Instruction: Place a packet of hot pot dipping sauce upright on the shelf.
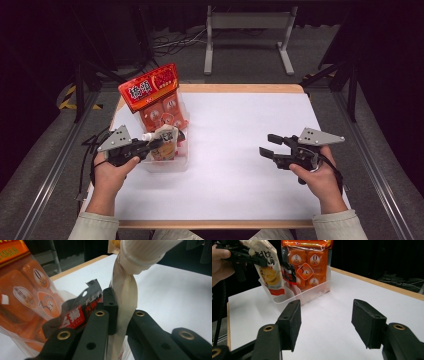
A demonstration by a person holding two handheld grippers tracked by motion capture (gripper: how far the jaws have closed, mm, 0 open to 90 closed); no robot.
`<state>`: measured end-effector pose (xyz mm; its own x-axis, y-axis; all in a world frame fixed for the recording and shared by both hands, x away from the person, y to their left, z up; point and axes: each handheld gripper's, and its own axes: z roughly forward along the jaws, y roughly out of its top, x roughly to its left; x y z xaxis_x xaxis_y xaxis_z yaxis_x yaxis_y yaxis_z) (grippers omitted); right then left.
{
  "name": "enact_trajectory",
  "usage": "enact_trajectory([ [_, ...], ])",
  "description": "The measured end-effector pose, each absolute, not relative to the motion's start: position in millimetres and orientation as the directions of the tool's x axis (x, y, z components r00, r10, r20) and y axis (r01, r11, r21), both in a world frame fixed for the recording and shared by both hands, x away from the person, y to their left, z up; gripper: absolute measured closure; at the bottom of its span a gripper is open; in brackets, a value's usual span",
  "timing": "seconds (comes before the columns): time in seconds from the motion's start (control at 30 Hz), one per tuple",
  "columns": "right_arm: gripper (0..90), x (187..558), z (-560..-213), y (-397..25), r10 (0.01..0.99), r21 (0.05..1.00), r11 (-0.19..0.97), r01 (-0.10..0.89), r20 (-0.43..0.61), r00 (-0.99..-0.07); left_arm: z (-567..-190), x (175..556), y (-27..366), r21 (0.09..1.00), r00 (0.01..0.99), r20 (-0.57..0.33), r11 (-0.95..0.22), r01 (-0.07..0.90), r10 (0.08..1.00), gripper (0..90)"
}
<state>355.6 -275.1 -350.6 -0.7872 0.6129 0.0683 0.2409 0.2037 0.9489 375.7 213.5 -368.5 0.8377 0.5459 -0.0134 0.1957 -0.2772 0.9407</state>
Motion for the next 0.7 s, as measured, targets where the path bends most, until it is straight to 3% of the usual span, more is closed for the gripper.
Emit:
enact_trajectory([
  [0.7, 38.7, 358.1, -356.6, -271.7, 0.606, 0.946, 0.201, 0.255, 0.084, -0.791, -392.9, 378.0, 215.0, 0.908, 0.818, -0.050, -0.315, 0.276, 0.573, 86.5],
])
